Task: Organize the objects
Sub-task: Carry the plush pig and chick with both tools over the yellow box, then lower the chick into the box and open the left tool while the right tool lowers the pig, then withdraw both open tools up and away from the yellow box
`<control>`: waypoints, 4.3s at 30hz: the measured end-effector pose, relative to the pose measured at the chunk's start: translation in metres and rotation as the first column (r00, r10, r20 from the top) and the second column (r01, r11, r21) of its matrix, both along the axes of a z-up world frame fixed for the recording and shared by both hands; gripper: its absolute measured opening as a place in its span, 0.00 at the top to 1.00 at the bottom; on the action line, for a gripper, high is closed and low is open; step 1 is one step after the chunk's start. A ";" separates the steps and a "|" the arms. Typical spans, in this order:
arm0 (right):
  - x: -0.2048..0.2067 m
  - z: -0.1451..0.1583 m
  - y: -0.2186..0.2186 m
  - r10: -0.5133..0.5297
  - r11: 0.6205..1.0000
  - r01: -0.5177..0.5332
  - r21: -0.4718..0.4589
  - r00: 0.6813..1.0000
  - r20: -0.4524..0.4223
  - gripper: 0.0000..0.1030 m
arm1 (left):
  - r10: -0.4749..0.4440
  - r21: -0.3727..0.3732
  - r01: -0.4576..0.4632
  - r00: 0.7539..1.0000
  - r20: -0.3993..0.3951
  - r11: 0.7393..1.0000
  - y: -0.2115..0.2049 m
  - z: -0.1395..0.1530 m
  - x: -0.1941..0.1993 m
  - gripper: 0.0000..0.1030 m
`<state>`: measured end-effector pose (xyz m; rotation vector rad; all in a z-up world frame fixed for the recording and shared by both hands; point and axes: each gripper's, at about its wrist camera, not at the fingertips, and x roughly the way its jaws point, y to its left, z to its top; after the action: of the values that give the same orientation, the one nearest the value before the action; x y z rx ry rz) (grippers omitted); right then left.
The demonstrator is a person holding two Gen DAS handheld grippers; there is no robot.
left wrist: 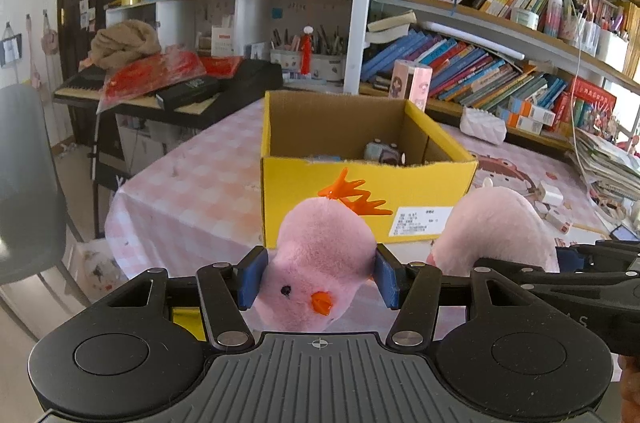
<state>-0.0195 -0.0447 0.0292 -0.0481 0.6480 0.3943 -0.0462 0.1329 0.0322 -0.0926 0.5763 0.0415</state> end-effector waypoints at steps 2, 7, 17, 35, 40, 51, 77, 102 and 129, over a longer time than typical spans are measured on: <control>0.001 0.002 0.002 0.003 1.000 -0.003 -0.003 1.000 0.010 0.57 | -0.004 0.008 0.004 1.000 0.015 1.000 0.000 0.003 0.002 0.46; 0.009 0.012 0.004 0.009 1.000 -0.010 0.002 0.998 0.062 0.57 | -0.007 0.045 0.004 0.999 0.050 0.999 0.000 0.010 0.015 0.46; 0.057 0.031 0.010 0.029 0.999 -0.034 0.029 0.989 0.148 0.57 | 0.020 0.070 -0.028 0.994 0.105 0.997 0.004 0.023 0.057 0.46; 0.163 0.025 0.013 0.110 0.993 -0.114 0.020 0.985 0.135 0.57 | 0.091 0.095 -0.095 0.995 0.041 0.991 -0.006 0.009 0.145 0.46; 0.187 0.017 0.015 0.130 0.991 -0.133 0.019 0.985 0.114 0.57 | 0.109 0.123 -0.107 0.994 -0.003 0.987 -0.009 0.000 0.163 0.46; 0.230 -0.003 0.029 0.197 0.980 -0.195 -0.036 0.979 0.053 0.56 | 0.128 0.151 -0.114 0.988 -0.090 0.982 -0.012 -0.018 0.194 0.46; 0.249 -0.021 0.045 0.273 0.950 -0.271 -0.157 0.962 -0.011 0.45 | 0.150 0.144 -0.141 0.987 -0.052 0.979 -0.012 -0.015 0.190 0.24; 0.159 0.014 0.008 0.065 0.996 -0.055 -0.069 0.986 0.154 0.37 | 0.162 0.089 -0.168 0.985 0.066 0.982 -0.008 0.004 0.110 0.15; 0.026 -0.026 0.010 0.005 0.991 -0.001 -0.134 1.000 0.027 0.24 | 0.106 0.072 -0.100 0.990 -0.091 0.992 -0.002 -0.023 0.006 0.08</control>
<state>0.0063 -0.0349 0.0036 -0.1825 0.6466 0.3520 -0.0401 0.1304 0.0088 -0.0550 0.6638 0.1662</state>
